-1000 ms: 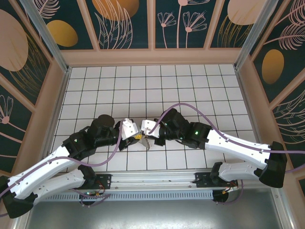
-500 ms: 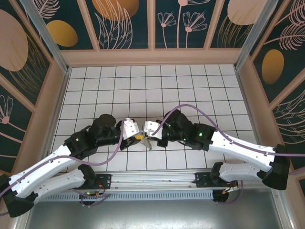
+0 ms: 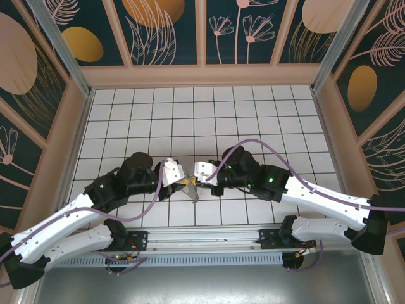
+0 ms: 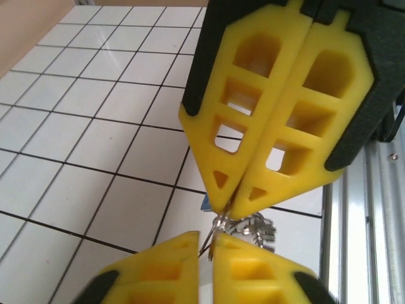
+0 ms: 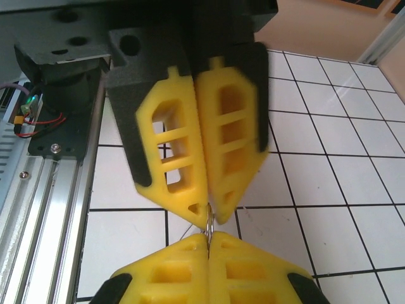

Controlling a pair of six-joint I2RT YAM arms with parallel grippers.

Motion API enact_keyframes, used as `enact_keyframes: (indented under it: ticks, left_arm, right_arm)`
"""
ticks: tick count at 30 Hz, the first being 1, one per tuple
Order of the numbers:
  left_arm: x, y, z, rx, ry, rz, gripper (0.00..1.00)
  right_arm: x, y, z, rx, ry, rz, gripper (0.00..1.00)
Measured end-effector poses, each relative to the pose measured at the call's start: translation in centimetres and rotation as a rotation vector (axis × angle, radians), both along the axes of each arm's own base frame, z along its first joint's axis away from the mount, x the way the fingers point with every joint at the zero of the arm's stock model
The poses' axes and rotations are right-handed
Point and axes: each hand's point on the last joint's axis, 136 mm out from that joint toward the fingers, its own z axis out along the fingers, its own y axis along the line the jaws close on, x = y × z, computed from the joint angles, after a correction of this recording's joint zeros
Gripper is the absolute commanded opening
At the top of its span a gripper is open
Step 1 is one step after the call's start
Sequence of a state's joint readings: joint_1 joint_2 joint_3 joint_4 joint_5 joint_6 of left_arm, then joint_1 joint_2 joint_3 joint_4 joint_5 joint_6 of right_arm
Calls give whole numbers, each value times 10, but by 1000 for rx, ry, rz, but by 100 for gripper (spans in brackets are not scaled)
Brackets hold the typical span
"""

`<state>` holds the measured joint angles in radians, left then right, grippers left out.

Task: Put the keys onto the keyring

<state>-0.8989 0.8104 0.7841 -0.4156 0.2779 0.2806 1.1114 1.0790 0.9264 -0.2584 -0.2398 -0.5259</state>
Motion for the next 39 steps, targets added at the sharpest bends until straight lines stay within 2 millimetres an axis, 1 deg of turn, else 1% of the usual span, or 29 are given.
enact_keyframes:
  ticks: [6, 10, 12, 15, 19, 27, 31, 37, 39]
  left_arm:
    - [-2, 0, -1, -1, 6, -5, 0]
    - [-3, 3, 2, -20, 3, 1, 0]
    - [-5, 5, 7, -40, -4, 7, 0]
    - [-7, 8, 14, -68, -15, 13, 0]
    - [-8, 9, 17, -84, -18, 16, 0]
    - [-7, 8, 18, -90, -15, 18, 0]
    - [-9, 7, 23, -113, -20, 14, 0]
    - [-12, 5, 25, -140, -8, -4, 0]
    - [-14, 4, 26, -148, -1, -14, 0]
  right_arm:
    - [0, 0, -1, -2, 0, -2, 0]
    - [0, 1, 1, 7, -3, 2, 8]
    - [0, 3, 5, 25, -6, 7, 12]
    - [-1, 5, 10, 48, -9, 14, 14]
    - [-2, 4, 10, 52, -10, 14, 14]
    - [-3, 2, 5, 43, -3, 10, 15]
    - [-2, 1, 2, 38, 4, 3, 11]
    - [-3, -1, 5, 58, 2, -7, 11]
    - [-3, -2, 6, 66, -2, -6, 6]
